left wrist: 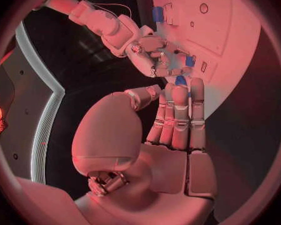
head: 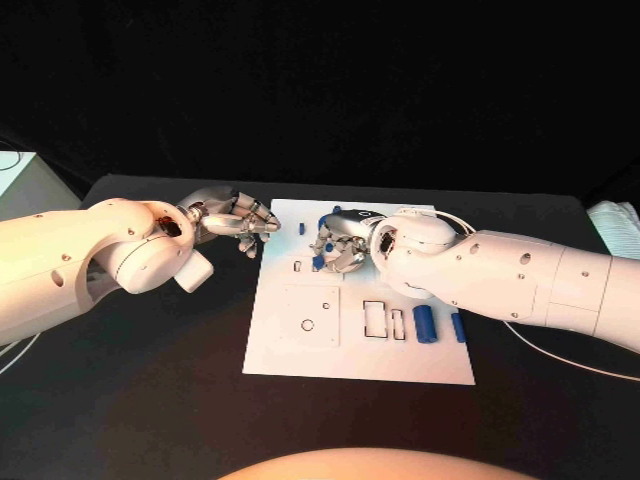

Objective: Assemble the parts on the task board

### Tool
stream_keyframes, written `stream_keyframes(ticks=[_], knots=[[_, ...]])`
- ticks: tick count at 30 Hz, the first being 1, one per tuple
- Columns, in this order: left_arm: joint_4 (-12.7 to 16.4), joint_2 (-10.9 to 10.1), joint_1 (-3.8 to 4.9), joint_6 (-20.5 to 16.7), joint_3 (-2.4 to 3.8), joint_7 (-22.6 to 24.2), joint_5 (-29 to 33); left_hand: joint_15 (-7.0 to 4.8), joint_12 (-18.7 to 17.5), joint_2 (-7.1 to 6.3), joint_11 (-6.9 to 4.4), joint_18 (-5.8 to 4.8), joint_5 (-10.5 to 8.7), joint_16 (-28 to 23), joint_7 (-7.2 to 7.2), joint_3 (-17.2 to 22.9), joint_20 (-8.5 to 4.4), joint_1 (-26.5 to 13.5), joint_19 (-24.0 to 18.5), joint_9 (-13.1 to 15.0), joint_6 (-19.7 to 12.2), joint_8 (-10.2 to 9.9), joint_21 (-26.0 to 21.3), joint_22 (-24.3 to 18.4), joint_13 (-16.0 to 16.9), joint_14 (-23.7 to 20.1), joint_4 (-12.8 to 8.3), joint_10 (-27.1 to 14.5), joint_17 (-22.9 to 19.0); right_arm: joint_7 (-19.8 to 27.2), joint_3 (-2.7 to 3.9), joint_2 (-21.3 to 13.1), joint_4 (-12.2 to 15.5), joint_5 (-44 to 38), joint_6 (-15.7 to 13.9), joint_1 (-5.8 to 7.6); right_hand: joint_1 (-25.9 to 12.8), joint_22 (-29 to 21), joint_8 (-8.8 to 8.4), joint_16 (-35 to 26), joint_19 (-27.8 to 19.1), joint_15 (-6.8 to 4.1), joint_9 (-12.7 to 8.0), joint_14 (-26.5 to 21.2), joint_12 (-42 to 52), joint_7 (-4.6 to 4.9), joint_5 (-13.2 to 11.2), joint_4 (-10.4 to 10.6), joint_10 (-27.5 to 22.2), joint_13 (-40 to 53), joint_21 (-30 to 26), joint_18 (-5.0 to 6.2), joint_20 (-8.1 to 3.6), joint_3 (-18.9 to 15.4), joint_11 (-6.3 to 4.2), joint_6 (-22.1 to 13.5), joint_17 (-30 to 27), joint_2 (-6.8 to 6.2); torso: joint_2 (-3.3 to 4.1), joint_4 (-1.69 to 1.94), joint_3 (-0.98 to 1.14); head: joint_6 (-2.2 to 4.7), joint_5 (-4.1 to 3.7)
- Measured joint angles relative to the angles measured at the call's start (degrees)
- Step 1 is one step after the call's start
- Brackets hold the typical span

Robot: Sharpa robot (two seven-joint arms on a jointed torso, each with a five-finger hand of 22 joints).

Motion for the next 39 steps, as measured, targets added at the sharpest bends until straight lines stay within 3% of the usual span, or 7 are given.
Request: stream_keyframes(ticks=[16, 29, 39], knots=[[0.0, 0.0, 0.00, -0.2, 0.00, -0.4, -0.1, 0.00, 0.0, 0.00, 0.00, 0.00, 0.00, 0.0, 0.00, 0.0, 0.00, 0.0, 0.0, -0.1, 0.0, 0.0, 0.0, 0.0, 0.0, 0.0, 0.0, 0.0, 0.0, -0.4, 0.00, 0.4, -0.4, 0.9, 0.2, 0.00, -1.0, 0.0, -0.60, 0.0, 0.0, 0.41, -0.3, 0.0, 0.0, 0.28, 0.0, 2.2, -0.2, 0.0, 0.0, 0.00, 0.00, -3.2, 0.21, -0.7, 0.0, -0.93, 0.02, -0.02, -0.02, -0.12, -0.06], [0.0, 0.0, 0.00, -0.3, 0.00, -0.7, -0.2, 0.00, 0.0, 0.12, 0.00, 0.00, 0.00, 0.0, -0.01, 0.0, 0.00, 0.1, 0.0, -0.1, 0.0, 0.0, 0.0, 0.0, -0.1, 0.0, 0.0, 0.0, -0.1, -0.7, 0.00, 0.9, -0.8, 1.7, 0.4, 0.00, -2.6, 0.0, -0.60, 0.0, 0.0, 0.41, -0.3, 0.0, 0.0, 0.25, 0.0, 4.6, 0.0, 0.0, 0.0, 0.00, 0.00, -3.4, 0.40, -0.3, 0.0, 1.27, 0.04, 0.04, -0.01, -0.26, -0.09], [0.1, 0.0, 0.01, -0.4, 0.00, -1.0, -0.4, 0.00, 0.0, 0.28, 0.00, 0.00, 0.00, 0.0, -0.01, 0.0, 0.00, 0.3, 0.0, -0.2, 0.0, 0.0, 0.0, -0.1, -0.2, 0.0, 0.0, 0.0, -0.1, -0.7, 0.00, 1.0, -0.9, 2.1, 0.4, 0.00, -2.0, 0.0, -0.31, 0.0, 0.0, 0.41, -0.3, 0.0, 0.2, 0.08, 0.0, 4.9, 0.0, 0.0, 0.0, 0.00, 0.00, -3.1, 0.40, 0.3, 0.0, 1.90, 0.02, -0.02, -0.02, -0.35, -0.01]])
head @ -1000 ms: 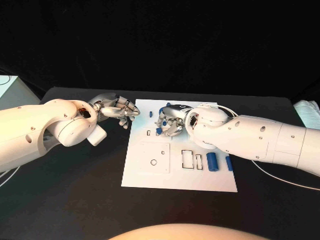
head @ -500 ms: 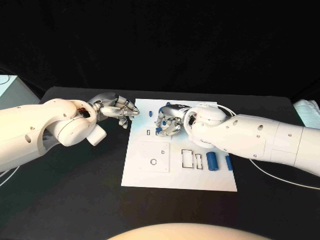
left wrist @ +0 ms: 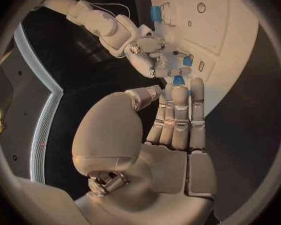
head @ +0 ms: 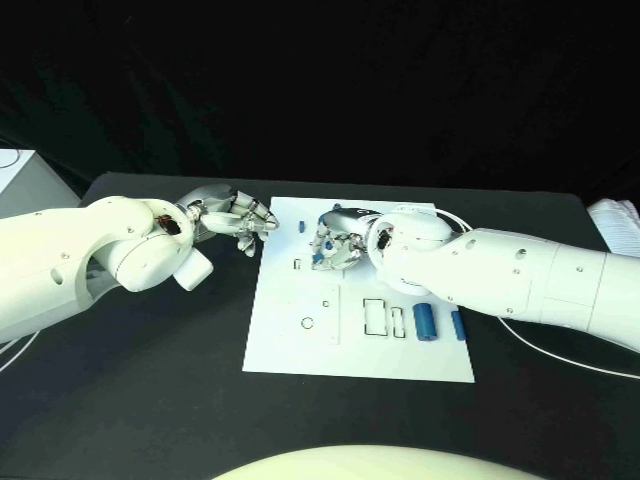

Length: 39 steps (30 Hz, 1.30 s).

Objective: Assemble the parts on the task board

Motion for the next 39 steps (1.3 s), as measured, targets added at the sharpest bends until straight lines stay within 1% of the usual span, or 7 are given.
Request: stream_keyframes(ticks=[3, 18, 23, 27, 31, 33, 39], knots=[[0.0, 0.0, 0.00, 0.0, 0.00, -0.1, 0.0, 0.00, 0.0, 0.00, 0.00, 0.00, 0.00, 0.0, 0.00, 0.0, 0.00, 0.0, 0.0, 0.0, 0.0, 0.0, 0.0, 0.0, 0.0, 0.0, 0.0, 0.0, 0.0, 0.0, 0.00, 0.0, -0.2, 0.0, 0.0, 0.00, 0.4, 0.0, 0.00, 0.0, 0.0, 0.00, 0.0, 0.0, 0.0, 0.00, 0.0, 0.0, 0.0, 0.0, 0.0, 0.00, 0.00, 0.0, 0.00, 0.1, 0.0, 0.36, -0.01, 0.00, 0.00, 0.00, 0.01], [0.0, -0.1, 0.01, -0.1, 0.00, -0.4, -0.2, 0.00, 0.0, 0.00, 0.00, 0.00, 0.00, 0.0, 0.00, 0.0, 0.00, 0.0, 0.0, 0.0, 0.0, 0.0, 0.0, 0.0, -0.1, 0.0, 0.0, 0.0, 0.0, -0.3, 0.00, 0.4, -0.8, -0.4, 0.4, 0.00, 0.6, 0.0, 0.23, 0.0, 0.0, 0.00, -0.1, 0.0, 0.0, -0.12, 0.0, -0.2, 0.0, 0.0, 0.0, 0.00, 0.00, 0.2, -0.04, 0.6, 0.0, 0.08, -0.01, 0.00, 0.03, -0.05, -0.01], [0.0, -0.1, 0.01, -0.1, 0.00, -0.5, -0.3, 0.00, 0.0, 0.00, 0.00, 0.00, 0.00, 0.0, 0.00, 0.0, 0.00, 0.0, 0.0, 0.0, 0.0, 0.0, 0.0, 0.0, 0.0, 0.0, 0.0, 0.0, 0.0, -0.2, 0.00, 0.4, -0.8, -0.5, 0.3, 0.00, 1.4, 0.0, 1.59, 0.0, 0.0, -0.04, 0.3, 0.0, 0.3, -0.80, 0.0, -0.1, 0.6, 0.0, 0.2, 0.00, 0.00, 0.6, -0.64, 2.5, 0.0, 0.87, -0.03, -0.02, 0.03, -0.05, -0.01], [0.0, -0.1, 0.02, -0.1, 0.00, -0.6, -0.3, 0.00, 0.0, 0.00, 0.00, 0.00, 0.00, 0.0, 0.00, 0.0, 0.00, 0.0, 0.0, 0.0, 0.0, 0.0, 0.0, 0.0, 0.0, 0.0, 0.0, 0.0, 0.0, -0.1, -0.01, 0.4, -0.8, -0.6, -0.2, -0.01, 1.7, 0.0, 2.49, 0.0, 0.0, -0.57, 0.5, 0.1, 0.6, -1.46, 0.0, -0.3, 1.1, 0.0, 0.3, 0.00, 0.00, 0.7, -1.07, 3.6, 0.0, 1.15, -0.04, -0.01, 0.03, -0.05, -0.02], [0.0, -0.2, 0.02, -0.1, 0.00, -0.6, -0.3, 0.00, 0.0, 0.00, 0.00, 0.00, 0.00, 0.0, 0.00, 0.0, 0.00, 0.0, 0.0, 0.0, 0.0, 0.0, 0.0, 0.0, 0.0, 0.0, 0.0, 0.0, 0.0, 0.0, -0.01, 0.3, -0.8, -0.6, -1.2, -0.02, 1.9, 0.0, 3.72, 0.0, 0.0, -1.15, 0.8, 0.1, 0.6, -2.06, -0.3, -0.4, 1.3, 0.0, 0.5, 0.00, -0.64, 0.9, -1.55, 4.8, 0.0, 1.23, -0.04, 0.01, 0.02, -0.02, -0.02], [0.0, -0.2, 0.02, -0.2, 0.00, -0.6, -0.3, 0.00, 0.0, 0.00, 0.00, 0.00, 0.00, 0.0, 0.00, 0.0, 0.00, 0.0, 0.0, 0.0, 0.0, 0.0, 0.0, 0.0, 0.0, 0.0, 0.0, 0.0, 0.0, 0.1, -0.01, 0.2, -0.7, -0.7, -1.9, -0.02, 2.1, 0.0, 4.16, 0.0, 0.0, -1.30, 1.2, 0.0, 0.6, -2.06, -0.4, -0.5, 1.4, 0.0, 0.5, 0.00, -0.64, 1.0, -1.78, 4.8, 0.0, 1.39, -0.04, 0.01, 0.02, 0.00, 0.02], [0.0, -0.2, 0.02, -0.2, 0.00, -0.7, -0.4, 0.00, 0.0, 0.00, 0.00, 0.00, 0.00, 0.0, 0.00, 0.0, 0.00, 0.0, 0.0, -0.1, 0.0, 0.0, 0.0, 0.0, -0.2, 0.0, 0.0, 0.0, 0.0, 0.6, -0.01, 0.0, -0.5, -0.7, -4.3, -0.02, 2.7, 0.0, 6.78, 0.0, 0.0, -2.18, 1.2, 0.1, 0.6, -1.76, -0.4, -0.9, 1.5, 0.0, 0.5, 0.00, -1.67, 0.9, -2.77, 5.1, 0.0, 1.32, -0.03, 0.01, 0.03, 0.02, 0.07]])
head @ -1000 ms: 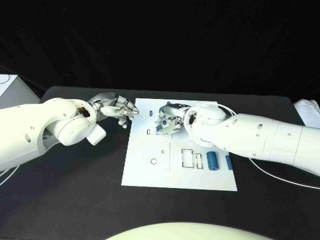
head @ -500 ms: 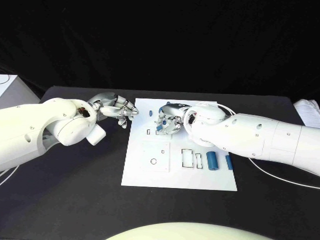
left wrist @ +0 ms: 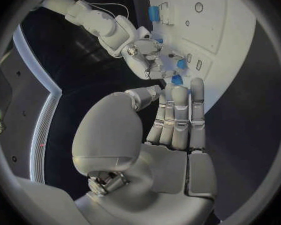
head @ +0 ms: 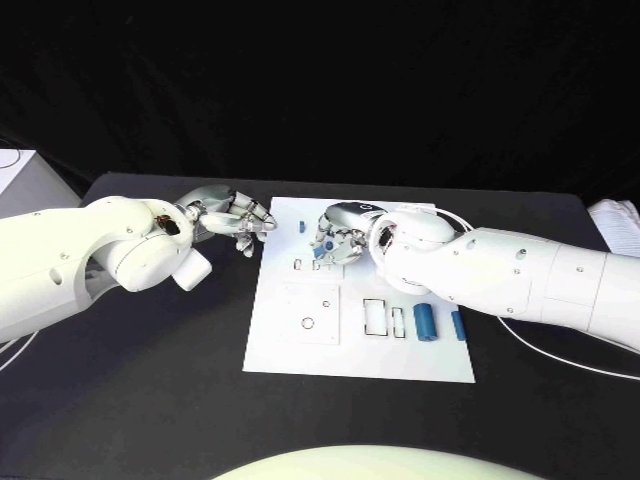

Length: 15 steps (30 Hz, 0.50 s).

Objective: Assemble the parts on the task board

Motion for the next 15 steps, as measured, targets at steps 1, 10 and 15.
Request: stream_keyframes(ticks=[1, 10, 15], knots=[[0.0, 0.0, 0.00, 0.0, 0.00, 0.0, 0.0, 0.00, 0.0, 0.00, 0.00, 0.00, 0.00, 0.0, 0.00, 0.0, 0.00, 0.0, 0.0, 0.0, 0.0, 0.0, 0.0, 0.0, 0.0, 0.0, 0.0, 0.0, 0.0, 0.1, 0.00, 0.0, 0.1, 0.0, -0.4, 0.00, 0.0, 0.0, 0.13, 0.0, 0.0, 0.00, 0.0, 0.0, 0.0, 0.00, 0.1, 0.0, 0.0, 0.0, 0.0, 0.00, 0.00, 0.0, 0.00, 0.0, 0.0, 0.00, 0.00, 0.00, 0.00, 0.00, 0.00], [0.0, 0.0, 0.00, 0.0, 0.00, -0.1, -0.1, 0.00, 0.0, 0.00, 0.00, 0.00, 0.00, 0.0, 0.00, 0.0, 0.00, 0.0, 0.0, 0.0, 0.0, 0.0, 0.0, 0.0, 0.0, 0.0, 0.0, 0.0, 0.0, 0.6, 0.00, -0.3, 0.4, -0.1, -1.9, 0.01, 1.2, 0.0, 1.29, 0.0, 0.0, -0.62, 0.0, -0.2, 0.0, 0.00, 0.1, -1.1, -0.2, 0.0, 0.0, 0.00, -0.40, -0.1, -0.62, 0.0, 0.0, -0.18, -0.01, -0.02, 0.00, 0.00, -0.03], [0.0, 0.0, 0.00, 0.0, 0.00, -0.2, -0.1, 0.00, 0.0, 0.00, 0.00, 0.00, 0.00, 0.0, 0.00, 0.0, 0.00, 0.0, 0.0, 0.0, 0.0, 0.0, 0.0, -0.1, 0.0, 0.0, 0.0, 0.0, 0.0, 0.7, -0.01, -0.5, 0.6, -0.2, -1.9, 0.00, 2.9, 0.0, 4.48, 0.0, 0.0, -1.16, 2.6, -0.1, 0.0, -0.92, 0.1, -2.1, 0.1, 0.0, 0.0, 0.01, -0.82, 0.1, -1.34, 0.9, 0.0, 0.14, -0.01, -0.05, 0.01, 0.00, -0.07]])
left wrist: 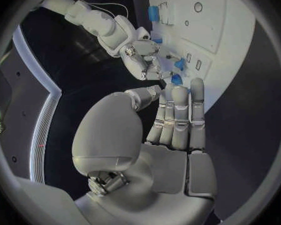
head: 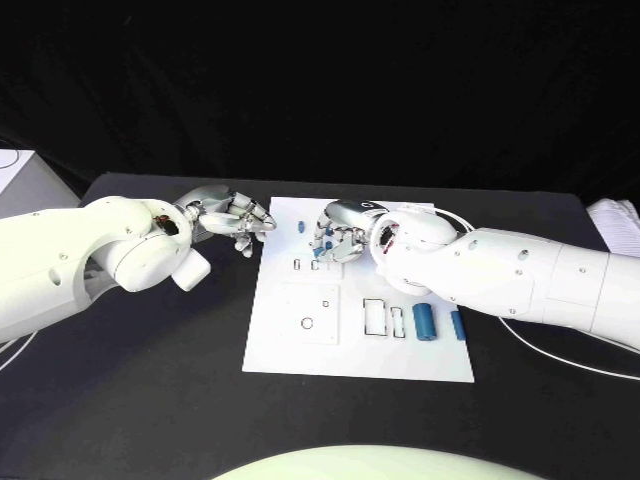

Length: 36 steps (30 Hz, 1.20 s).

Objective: Assemble the parts on the task board

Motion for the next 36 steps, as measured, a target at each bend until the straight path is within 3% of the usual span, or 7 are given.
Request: stream_keyframes(ticks=[7, 10, 16, 36], knots=[[0.0, 0.0, 0.00, 0.0, 0.00, -0.2, -0.1, 0.00, 0.0, 0.25, 0.00, 0.00, 0.00, 0.0, 0.00, 0.0, 0.00, 0.3, 0.0, -0.1, 0.0, 0.0, 0.0, 0.0, -0.1, 0.0, -0.2, 0.0, -0.1, 0.0, 0.00, -0.3, 0.2, -0.2, 0.0, -0.03, 0.3, 0.0, 2.29, 0.0, -0.1, -0.47, 0.4, 0.1, 0.7, -0.20, 0.0, -0.5, 0.6, 0.0, 0.0, 0.00, -0.55, 0.5, -0.61, -0.2, 0.0, -0.32, 0.00, -0.01, 0.00, 0.00, -0.06], [0.0, 0.0, 0.00, -0.1, 0.00, -0.2, -0.1, 0.00, 0.0, 0.25, 0.00, 0.00, 0.00, 0.0, 0.00, 0.0, 0.00, 0.3, 0.0, -0.1, 0.0, 0.0, 0.0, 0.0, -0.1, 0.0, -0.3, 0.0, -0.1, 0.0, 0.00, -0.4, 0.4, -0.2, 0.0, -0.05, 0.4, 0.0, 2.97, 0.0, 0.0, -0.73, 2.5, -0.1, 1.7, -0.22, -0.1, -0.8, 0.6, 0.0, 0.2, 0.00, -0.82, 0.6, -0.62, -0.2, 0.0, -0.39, 0.00, 0.01, 0.00, -0.01, -0.09], [0.0, 0.0, 0.00, -0.1, 0.00, -0.4, -0.2, -0.07, 0.0, 0.49, 0.00, 0.00, 0.00, 0.0, 0.00, 0.2, -0.20, 0.5, 0.2, -0.1, 0.0, 0.0, 0.0, 0.0, -0.2, 0.1, -0.5, 0.0, -0.1, 0.0, -0.01, -0.7, 0.8, 0.0, -0.1, -0.12, 0.4, 0.0, 3.82, 0.0, -0.2, -0.89, 3.1, 0.1, 2.7, -0.50, -0.1, -1.0, 0.6, 0.0, 0.4, 0.00, -1.02, 0.8, -0.62, -0.1, 0.0, -0.39, -0.01, 0.04, 0.00, -0.02, -0.13], [0.2, -0.2, 0.00, -0.3, 0.00, -0.7, -0.4, -0.21, 0.0, 0.26, 0.00, 0.00, 0.00, 0.0, 0.00, 0.3, -0.20, 0.7, 0.2, -0.2, 0.0, 0.0, 0.0, 0.0, -0.3, 0.2, -0.7, 0.0, -0.2, -0.1, -0.06, -1.6, 2.1, 0.1, -1.4, -0.98, 0.5, 0.0, 4.20, 0.0, 0.0, -1.29, 3.5, 0.1, 2.9, -0.98, -0.3, -1.2, 0.8, 0.0, 0.4, 0.00, -1.22, 1.2, -0.81, 0.0, 0.0, -0.55, 0.01, 0.02, -0.03, -0.09, -0.13]])
